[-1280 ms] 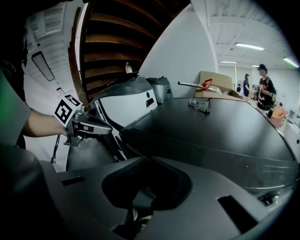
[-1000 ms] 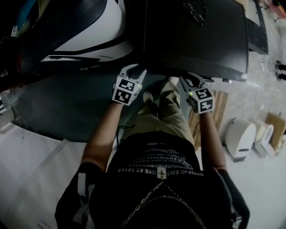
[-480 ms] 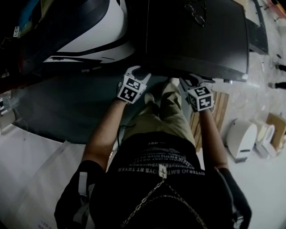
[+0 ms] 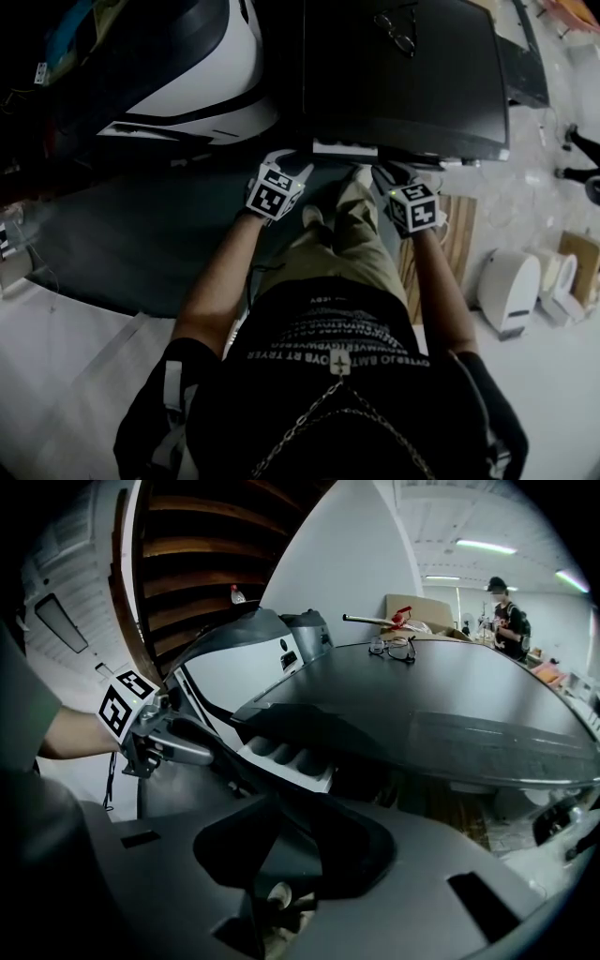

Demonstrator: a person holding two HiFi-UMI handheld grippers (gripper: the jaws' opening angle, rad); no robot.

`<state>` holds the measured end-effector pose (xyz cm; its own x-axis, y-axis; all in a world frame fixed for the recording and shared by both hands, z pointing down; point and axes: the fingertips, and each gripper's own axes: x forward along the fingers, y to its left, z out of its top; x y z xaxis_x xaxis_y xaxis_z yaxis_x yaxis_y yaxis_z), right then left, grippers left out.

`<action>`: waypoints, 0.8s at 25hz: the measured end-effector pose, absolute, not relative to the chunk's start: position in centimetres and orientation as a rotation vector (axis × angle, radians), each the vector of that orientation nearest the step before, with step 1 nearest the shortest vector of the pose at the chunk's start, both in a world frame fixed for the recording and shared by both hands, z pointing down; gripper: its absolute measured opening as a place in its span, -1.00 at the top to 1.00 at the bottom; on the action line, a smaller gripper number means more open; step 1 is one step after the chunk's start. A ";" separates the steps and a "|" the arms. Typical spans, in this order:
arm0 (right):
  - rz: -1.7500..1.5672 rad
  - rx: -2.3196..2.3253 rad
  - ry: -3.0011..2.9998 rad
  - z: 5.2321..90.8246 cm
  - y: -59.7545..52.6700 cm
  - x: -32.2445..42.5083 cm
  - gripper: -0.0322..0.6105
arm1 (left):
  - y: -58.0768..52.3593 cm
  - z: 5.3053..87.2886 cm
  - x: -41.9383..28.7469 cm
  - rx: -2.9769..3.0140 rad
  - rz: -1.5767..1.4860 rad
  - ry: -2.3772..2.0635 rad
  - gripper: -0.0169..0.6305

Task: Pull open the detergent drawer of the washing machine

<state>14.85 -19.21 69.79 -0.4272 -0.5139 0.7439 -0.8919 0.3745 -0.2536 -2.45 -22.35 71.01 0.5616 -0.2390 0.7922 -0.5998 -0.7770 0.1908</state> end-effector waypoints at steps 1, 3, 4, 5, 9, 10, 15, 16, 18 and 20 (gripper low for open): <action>0.880 1.212 -2.076 69.8 -18.9 14.8 0.61 | -22.1 71.0 -2.5 2.355 1.100 -0.676 0.49; 0.880 1.224 -2.073 69.9 -18.5 14.9 0.61 | -21.6 71.0 -2.5 2.359 1.098 -0.671 0.49; 0.883 1.230 -2.072 69.9 -18.3 14.9 0.61 | -21.4 71.0 -2.5 2.361 1.097 -0.668 0.49; 0.886 1.236 -2.071 69.8 -18.1 14.8 0.61 | -21.2 70.9 -2.6 2.362 1.097 -0.663 0.49; 0.891 1.249 -2.060 69.9 -17.0 14.7 0.61 | -20.0 71.0 -2.8 2.364 1.108 -0.641 0.49; 0.891 1.252 -2.057 69.8 -16.9 14.6 0.61 | -19.9 71.0 -2.8 2.367 1.107 -0.635 0.49; 0.901 1.265 -2.042 70.0 -15.9 14.5 0.61 | -18.8 71.0 -2.9 2.367 1.099 -0.613 0.49; 0.903 1.264 -2.037 70.0 -15.7 14.4 0.61 | -18.5 71.1 -3.0 2.367 1.101 -0.609 0.49; 0.904 1.267 -2.033 70.2 -15.2 14.5 0.61 | -18.0 71.1 -3.0 2.371 1.106 -0.598 0.49; 0.907 1.272 -2.034 70.1 -14.9 14.4 0.61 | -17.6 71.1 -3.1 2.376 1.110 -0.587 0.49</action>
